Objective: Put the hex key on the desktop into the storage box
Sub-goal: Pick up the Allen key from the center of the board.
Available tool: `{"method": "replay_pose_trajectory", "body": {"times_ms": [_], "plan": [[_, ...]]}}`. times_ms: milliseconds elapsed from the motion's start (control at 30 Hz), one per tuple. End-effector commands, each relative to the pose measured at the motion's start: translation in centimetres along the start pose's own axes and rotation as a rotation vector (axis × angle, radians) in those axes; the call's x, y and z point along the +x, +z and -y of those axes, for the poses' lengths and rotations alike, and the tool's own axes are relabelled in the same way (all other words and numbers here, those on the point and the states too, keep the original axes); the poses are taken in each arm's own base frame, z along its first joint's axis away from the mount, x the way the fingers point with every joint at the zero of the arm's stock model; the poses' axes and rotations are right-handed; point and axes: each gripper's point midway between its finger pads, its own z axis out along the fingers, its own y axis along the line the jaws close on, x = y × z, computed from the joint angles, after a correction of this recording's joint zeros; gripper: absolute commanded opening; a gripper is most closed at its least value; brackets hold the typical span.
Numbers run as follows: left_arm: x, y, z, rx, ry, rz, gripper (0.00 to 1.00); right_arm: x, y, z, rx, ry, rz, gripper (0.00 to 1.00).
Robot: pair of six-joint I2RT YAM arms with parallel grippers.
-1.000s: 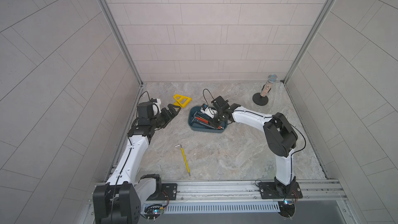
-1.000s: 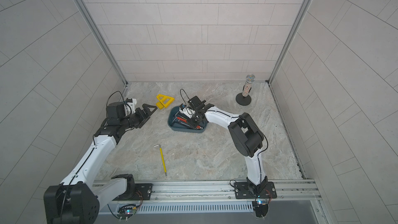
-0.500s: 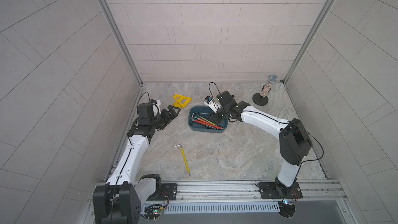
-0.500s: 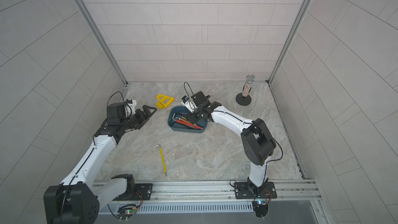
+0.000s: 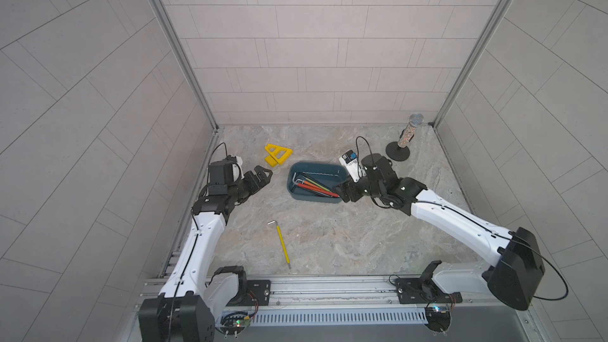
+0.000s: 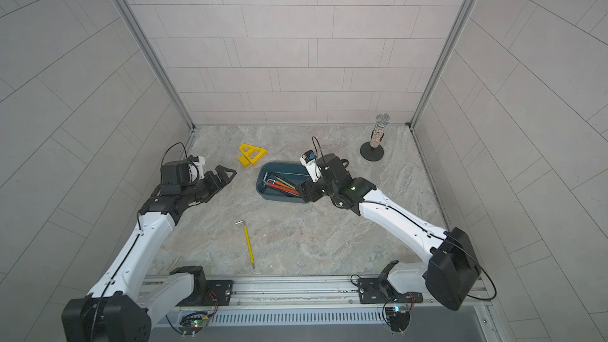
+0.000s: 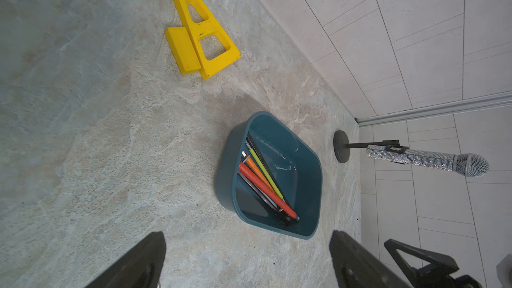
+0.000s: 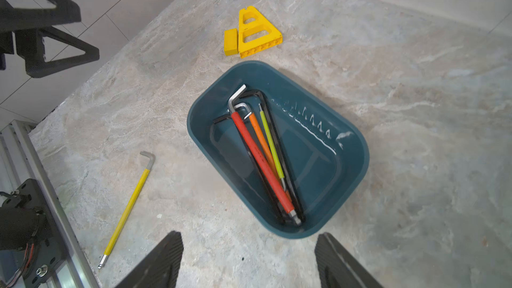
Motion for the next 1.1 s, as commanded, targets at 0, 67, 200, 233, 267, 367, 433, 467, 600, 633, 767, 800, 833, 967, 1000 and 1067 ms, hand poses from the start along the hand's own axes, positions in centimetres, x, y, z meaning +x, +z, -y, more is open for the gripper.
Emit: {"method": "replay_pose_trajectory", "body": {"times_ms": [0,67,200,233,267,367,433,467,600,633,767,800,833,967,1000,1067], "plan": [[-0.6,-0.9,0.0,-0.028,0.036,0.028,1.00,1.3,-1.5,-0.2,0.030,0.079,0.033,0.80],[-0.8,-1.2,-0.2,-0.045,0.054,0.036,1.00,2.4,-2.3,-0.4,0.042,0.093,0.030,0.80],[-1.3,-1.8,-0.5,-0.094,0.091,0.059,1.00,4.6,-2.9,-0.9,0.073,0.123,-0.019,0.78],[-1.3,-1.9,-0.5,-0.098,0.094,0.062,1.00,5.1,-2.9,-1.2,0.084,0.118,-0.032,0.78],[-1.3,-1.9,-0.6,-0.099,0.091,0.062,1.00,5.5,-2.9,-1.4,0.096,0.112,-0.039,0.78],[-1.1,-1.9,-0.6,-0.091,0.082,0.060,1.00,6.9,-2.3,-2.3,0.115,0.097,-0.071,0.78],[-1.1,-2.0,-0.6,-0.090,0.083,0.066,1.00,7.7,-1.5,-3.0,0.113,0.090,-0.088,0.77],[-1.1,-2.0,-0.5,-0.088,0.082,0.067,1.00,7.9,-1.1,-3.4,0.110,0.087,-0.096,0.77],[-1.0,-1.8,-0.3,-0.068,0.078,0.061,1.00,8.3,0.5,-5.2,0.101,0.052,-0.138,0.75],[-1.0,-1.8,-0.2,-0.067,0.076,0.061,1.00,8.3,0.8,-5.6,0.097,0.048,-0.145,0.75],[-1.1,-2.1,-0.3,-0.074,0.077,0.073,1.00,8.2,2.0,-6.8,0.087,0.057,-0.154,0.73],[-1.1,-2.2,-0.3,-0.075,0.080,0.079,1.00,8.2,2.2,-7.1,0.084,0.056,-0.153,0.73],[-1.2,-2.3,-0.3,-0.077,0.081,0.085,1.00,8.3,2.5,-7.4,0.082,0.053,-0.157,0.74],[-1.5,-2.5,-0.4,-0.081,0.074,0.101,1.00,8.4,3.4,-8.4,0.099,0.028,-0.192,0.71],[-1.6,-2.5,-0.6,-0.086,0.069,0.100,1.00,8.4,3.6,-8.8,0.102,0.020,-0.203,0.70],[-1.6,-2.4,-0.9,-0.096,0.062,0.094,1.00,8.4,3.9,-9.6,0.107,0.003,-0.218,0.70]]}}
